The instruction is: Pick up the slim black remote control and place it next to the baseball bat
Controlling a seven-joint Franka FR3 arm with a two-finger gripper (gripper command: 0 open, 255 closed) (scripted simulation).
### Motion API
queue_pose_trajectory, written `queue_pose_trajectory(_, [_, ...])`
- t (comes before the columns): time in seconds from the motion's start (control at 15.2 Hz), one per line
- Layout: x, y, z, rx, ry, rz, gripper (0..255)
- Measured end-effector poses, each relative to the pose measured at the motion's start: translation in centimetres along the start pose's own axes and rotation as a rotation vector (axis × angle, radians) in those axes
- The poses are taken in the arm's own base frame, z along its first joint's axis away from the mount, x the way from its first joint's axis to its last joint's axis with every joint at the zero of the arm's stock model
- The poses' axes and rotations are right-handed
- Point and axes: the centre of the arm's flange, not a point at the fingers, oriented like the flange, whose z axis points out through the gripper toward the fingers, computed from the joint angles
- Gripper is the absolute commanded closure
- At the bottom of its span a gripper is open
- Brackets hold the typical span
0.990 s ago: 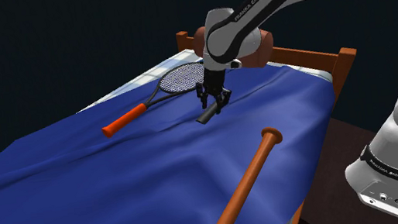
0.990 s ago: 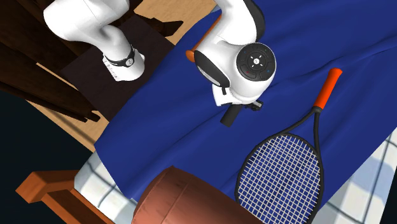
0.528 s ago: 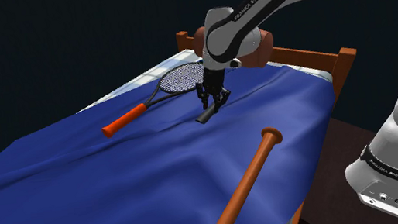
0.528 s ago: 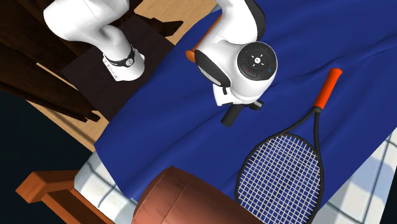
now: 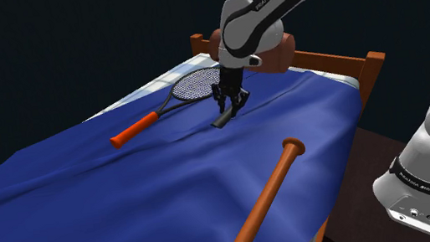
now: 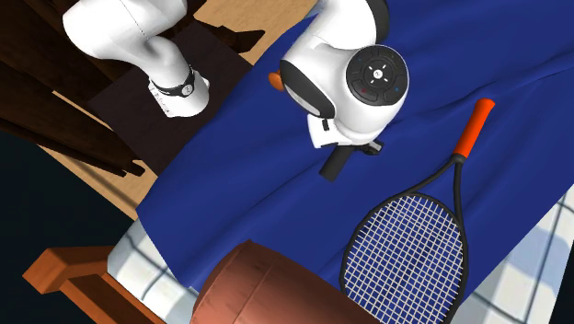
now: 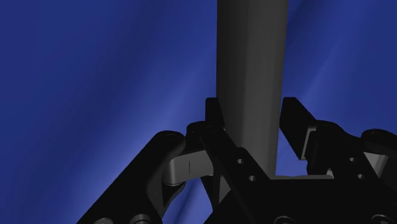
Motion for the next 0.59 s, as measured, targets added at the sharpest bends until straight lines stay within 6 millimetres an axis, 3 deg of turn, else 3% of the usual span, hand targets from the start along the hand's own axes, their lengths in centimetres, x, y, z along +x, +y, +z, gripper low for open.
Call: queue_pose_trajectory(0.59, [-1.0, -0.3, -4.7, 0.0, 0.0, 0.0, 255])
